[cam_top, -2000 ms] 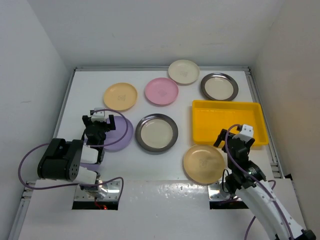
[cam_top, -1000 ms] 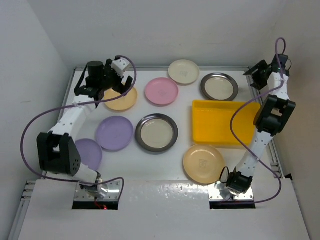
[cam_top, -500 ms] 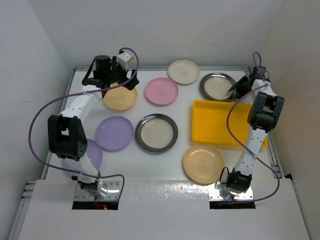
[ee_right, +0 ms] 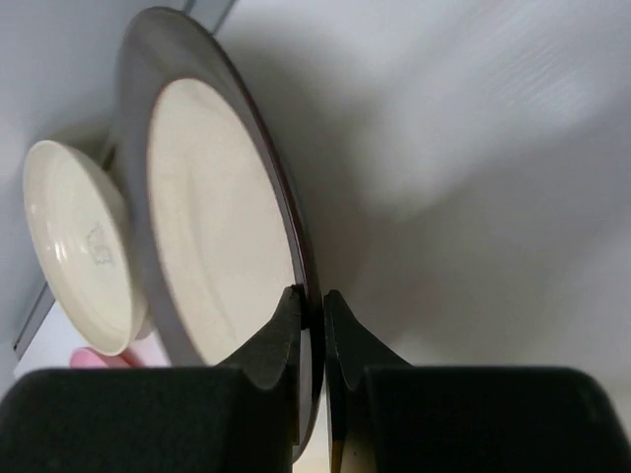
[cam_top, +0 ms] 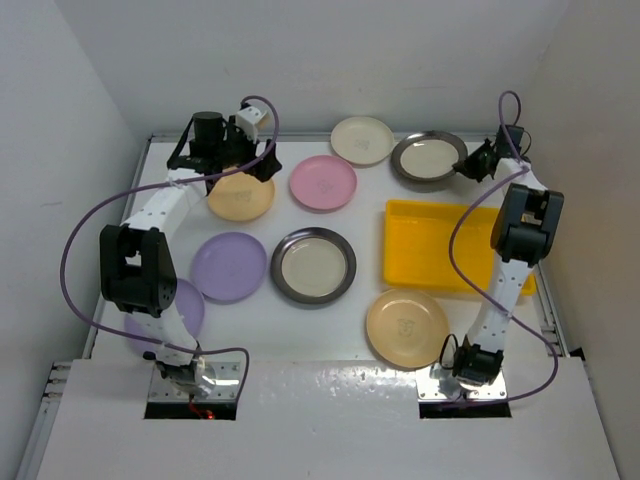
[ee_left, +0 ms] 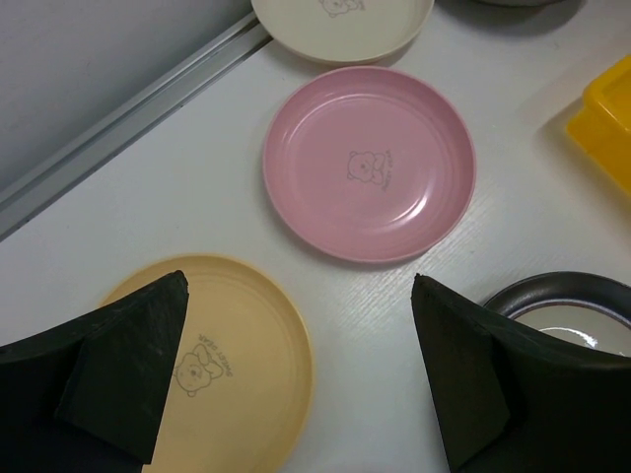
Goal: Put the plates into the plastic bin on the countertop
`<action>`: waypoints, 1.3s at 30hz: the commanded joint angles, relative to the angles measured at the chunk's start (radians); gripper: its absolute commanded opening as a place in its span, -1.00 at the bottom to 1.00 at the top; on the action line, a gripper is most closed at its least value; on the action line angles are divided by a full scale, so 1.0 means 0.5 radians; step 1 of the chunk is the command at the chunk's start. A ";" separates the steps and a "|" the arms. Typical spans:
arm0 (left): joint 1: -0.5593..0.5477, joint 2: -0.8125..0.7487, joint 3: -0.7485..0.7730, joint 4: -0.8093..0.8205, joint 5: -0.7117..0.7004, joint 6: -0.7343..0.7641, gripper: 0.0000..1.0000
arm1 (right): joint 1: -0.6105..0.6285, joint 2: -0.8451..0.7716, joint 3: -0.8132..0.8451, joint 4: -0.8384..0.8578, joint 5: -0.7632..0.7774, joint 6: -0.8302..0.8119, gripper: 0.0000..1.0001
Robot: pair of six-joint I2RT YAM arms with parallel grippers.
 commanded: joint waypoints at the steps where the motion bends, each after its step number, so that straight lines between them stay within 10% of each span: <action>1: 0.014 -0.072 0.008 0.057 0.083 -0.014 0.90 | 0.036 -0.552 -0.086 0.232 0.292 0.005 -1.00; 11: 0.032 -0.397 -0.298 0.057 0.255 0.044 0.87 | -0.092 -1.641 -1.055 0.340 0.317 0.124 -1.00; 24: -0.005 -0.701 -0.719 0.229 0.415 0.026 0.87 | -0.344 -2.918 -2.178 -0.379 0.311 0.214 -1.00; 39: 0.014 -0.680 -0.698 0.232 0.347 0.029 0.87 | -0.540 -1.913 -2.206 0.211 -0.170 -0.096 -1.00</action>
